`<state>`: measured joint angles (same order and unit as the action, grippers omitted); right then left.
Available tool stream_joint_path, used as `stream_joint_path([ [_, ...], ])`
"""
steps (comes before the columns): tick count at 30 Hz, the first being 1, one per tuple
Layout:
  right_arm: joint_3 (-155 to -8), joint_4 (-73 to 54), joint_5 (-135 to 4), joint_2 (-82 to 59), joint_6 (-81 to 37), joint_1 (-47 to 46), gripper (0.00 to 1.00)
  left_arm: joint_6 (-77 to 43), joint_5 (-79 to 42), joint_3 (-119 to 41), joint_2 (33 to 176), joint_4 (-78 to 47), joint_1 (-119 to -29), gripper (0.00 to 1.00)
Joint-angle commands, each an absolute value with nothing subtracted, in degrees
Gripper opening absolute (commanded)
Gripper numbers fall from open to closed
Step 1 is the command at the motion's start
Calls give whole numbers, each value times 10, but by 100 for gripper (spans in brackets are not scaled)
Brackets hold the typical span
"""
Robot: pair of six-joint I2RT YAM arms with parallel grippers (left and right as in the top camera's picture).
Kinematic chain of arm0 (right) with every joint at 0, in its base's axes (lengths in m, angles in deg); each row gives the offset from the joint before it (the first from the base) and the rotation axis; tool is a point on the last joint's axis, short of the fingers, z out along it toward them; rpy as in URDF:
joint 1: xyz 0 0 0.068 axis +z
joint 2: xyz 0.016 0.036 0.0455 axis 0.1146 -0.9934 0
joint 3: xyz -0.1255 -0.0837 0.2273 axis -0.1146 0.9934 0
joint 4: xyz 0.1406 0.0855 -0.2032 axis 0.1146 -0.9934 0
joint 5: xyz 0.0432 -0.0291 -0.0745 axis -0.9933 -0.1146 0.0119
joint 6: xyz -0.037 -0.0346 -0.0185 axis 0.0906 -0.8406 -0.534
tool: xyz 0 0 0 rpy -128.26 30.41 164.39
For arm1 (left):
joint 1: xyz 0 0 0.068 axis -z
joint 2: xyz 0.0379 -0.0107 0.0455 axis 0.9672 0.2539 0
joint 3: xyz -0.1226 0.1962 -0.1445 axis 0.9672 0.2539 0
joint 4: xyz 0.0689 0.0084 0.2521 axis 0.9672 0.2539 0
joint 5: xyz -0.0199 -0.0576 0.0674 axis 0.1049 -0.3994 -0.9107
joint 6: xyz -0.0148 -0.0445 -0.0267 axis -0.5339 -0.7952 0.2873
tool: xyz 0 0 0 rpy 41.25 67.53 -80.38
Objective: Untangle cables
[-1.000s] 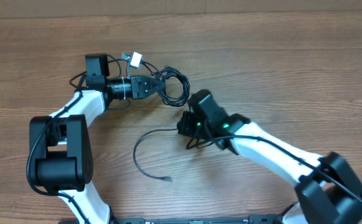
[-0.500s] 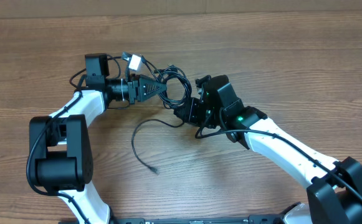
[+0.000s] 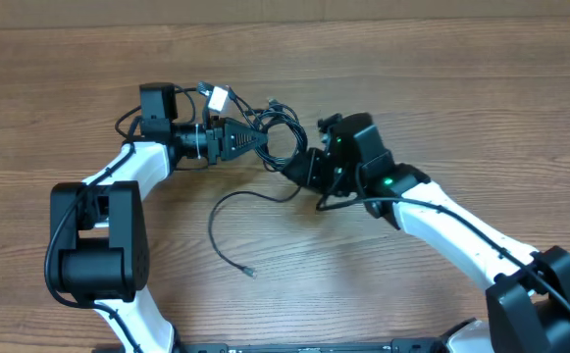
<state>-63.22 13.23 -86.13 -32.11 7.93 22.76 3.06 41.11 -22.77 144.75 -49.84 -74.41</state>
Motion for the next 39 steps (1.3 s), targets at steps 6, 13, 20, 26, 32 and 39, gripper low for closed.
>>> stream_joint_path([
  [6,-634,35,-937,-311,24,232,63,45,447,-229,1448,-500,-730,4],
  [13,-634,-13,-863,-311,25,297,63,45,447,-229,1448,-500,-730,4],
  [20,-634,-11,-742,-311,105,362,44,45,447,-229,1448,-500,-730,4],
  [26,-634,-1,-679,-311,136,369,4,45,447,-229,1448,-500,-730,4],
  [32,-635,26,-709,-310,133,338,4,45,447,-229,1448,-500,-730,4],
  [39,-636,46,-817,-299,64,285,4,45,446,-229,1448,-500,-730,4],
])
